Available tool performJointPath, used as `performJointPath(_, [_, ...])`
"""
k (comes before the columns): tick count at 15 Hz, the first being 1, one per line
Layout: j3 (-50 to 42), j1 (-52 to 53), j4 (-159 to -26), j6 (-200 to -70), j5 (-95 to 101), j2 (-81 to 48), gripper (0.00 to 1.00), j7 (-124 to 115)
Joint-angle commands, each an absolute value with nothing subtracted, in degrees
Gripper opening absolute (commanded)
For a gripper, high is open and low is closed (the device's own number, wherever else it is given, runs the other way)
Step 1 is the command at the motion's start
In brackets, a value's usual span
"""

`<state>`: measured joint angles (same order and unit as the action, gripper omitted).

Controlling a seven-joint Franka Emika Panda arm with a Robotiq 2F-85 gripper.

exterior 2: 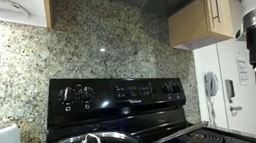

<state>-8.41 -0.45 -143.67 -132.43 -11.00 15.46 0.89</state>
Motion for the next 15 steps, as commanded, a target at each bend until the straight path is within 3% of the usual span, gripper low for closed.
performJointPath(1, [-7.4,-1.5,-143.6,-132.3,-11.3,15.4,1.0,1.1])
performJointPath(10, [-7.1,-1.7,-143.7,-132.7,-10.7,15.3,1.0,0.7])
performJointPath(15, [-5.2,-1.3,-142.5,-142.4,-7.6,14.1,1.0,1.6])
